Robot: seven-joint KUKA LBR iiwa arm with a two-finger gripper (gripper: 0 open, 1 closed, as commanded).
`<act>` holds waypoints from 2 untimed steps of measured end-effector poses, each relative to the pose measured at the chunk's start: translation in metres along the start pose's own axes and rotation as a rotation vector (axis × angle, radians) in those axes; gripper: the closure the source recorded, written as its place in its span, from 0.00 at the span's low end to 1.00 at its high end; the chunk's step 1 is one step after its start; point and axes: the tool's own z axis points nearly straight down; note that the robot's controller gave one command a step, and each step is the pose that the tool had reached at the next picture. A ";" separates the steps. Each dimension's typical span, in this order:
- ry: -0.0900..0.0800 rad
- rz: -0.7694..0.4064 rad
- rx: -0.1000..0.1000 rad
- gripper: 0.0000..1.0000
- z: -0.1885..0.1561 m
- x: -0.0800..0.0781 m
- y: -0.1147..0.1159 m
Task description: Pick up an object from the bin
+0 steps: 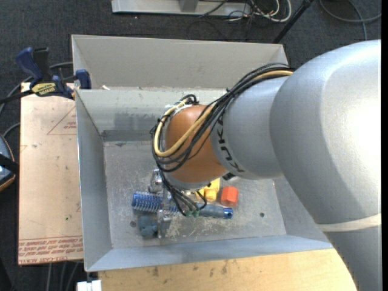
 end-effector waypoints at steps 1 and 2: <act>-0.007 0.008 -0.004 1.00 -0.005 -0.002 -0.001; -0.003 -0.102 -0.002 1.00 -0.190 0.006 -0.001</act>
Offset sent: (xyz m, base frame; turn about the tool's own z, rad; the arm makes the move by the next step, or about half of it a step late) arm 0.0000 0.0000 0.0000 0.0000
